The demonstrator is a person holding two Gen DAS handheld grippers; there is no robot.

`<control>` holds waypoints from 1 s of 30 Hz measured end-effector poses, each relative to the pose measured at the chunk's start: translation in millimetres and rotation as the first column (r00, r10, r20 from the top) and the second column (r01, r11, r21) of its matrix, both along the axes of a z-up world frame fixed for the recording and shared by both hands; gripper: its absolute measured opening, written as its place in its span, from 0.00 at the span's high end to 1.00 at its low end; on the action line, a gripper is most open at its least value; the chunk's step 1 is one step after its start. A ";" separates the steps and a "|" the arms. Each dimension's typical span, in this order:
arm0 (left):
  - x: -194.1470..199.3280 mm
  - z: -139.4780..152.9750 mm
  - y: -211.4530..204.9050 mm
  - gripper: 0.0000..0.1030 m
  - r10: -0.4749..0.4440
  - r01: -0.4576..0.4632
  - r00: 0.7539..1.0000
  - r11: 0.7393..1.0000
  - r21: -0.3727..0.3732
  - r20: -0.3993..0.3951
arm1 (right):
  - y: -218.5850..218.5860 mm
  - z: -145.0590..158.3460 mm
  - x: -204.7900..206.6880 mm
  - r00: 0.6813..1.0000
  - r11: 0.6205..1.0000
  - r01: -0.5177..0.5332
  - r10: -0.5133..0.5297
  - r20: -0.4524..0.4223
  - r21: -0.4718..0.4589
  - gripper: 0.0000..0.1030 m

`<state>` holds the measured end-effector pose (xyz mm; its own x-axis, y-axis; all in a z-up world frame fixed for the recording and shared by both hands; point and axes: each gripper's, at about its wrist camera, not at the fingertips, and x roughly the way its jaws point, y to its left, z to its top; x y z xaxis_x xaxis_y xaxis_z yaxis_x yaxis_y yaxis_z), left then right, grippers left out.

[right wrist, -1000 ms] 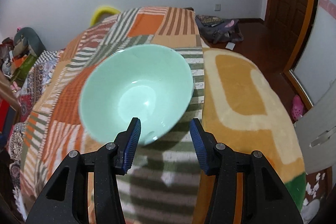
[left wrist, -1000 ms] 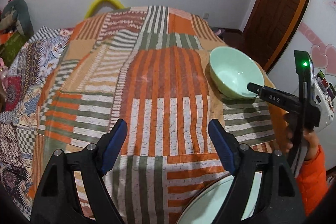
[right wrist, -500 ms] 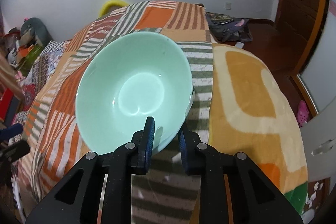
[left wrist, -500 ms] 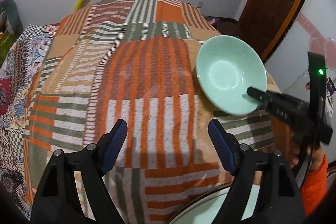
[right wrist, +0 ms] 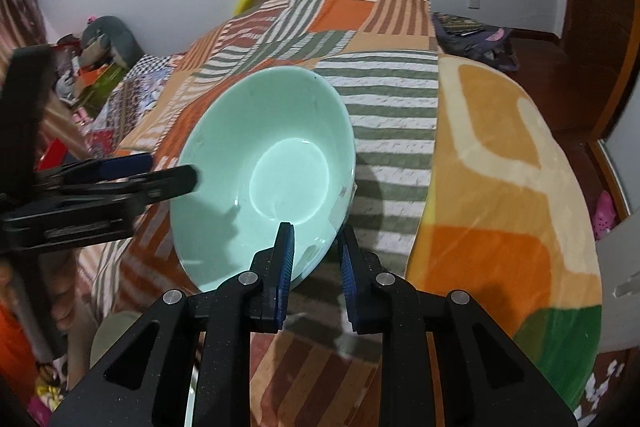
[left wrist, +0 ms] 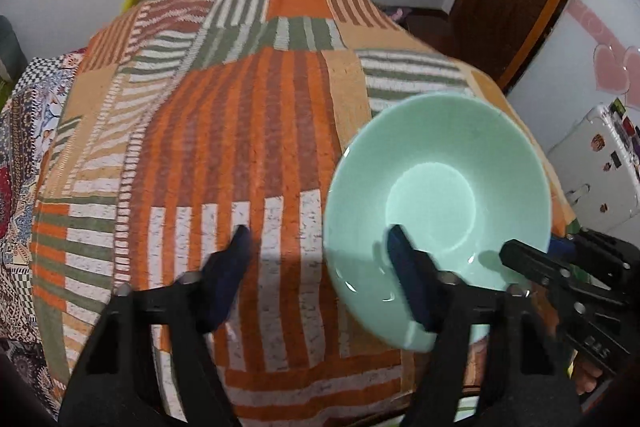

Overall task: Organize plates and bowls
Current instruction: 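Close both grippers on the mint green bowl's rim and lift it, then carry the mint green bowl with both grippers toward the white bowl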

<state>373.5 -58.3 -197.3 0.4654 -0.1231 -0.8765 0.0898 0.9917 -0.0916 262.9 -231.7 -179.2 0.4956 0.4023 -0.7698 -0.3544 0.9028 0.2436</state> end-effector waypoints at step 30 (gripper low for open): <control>-29.3 31.1 -11.9 0.86 -0.060 0.060 0.995 0.998 0.012 0.076 | 5.1 21.3 -7.3 0.992 0.993 0.118 -0.118 0.042 -0.005 0.78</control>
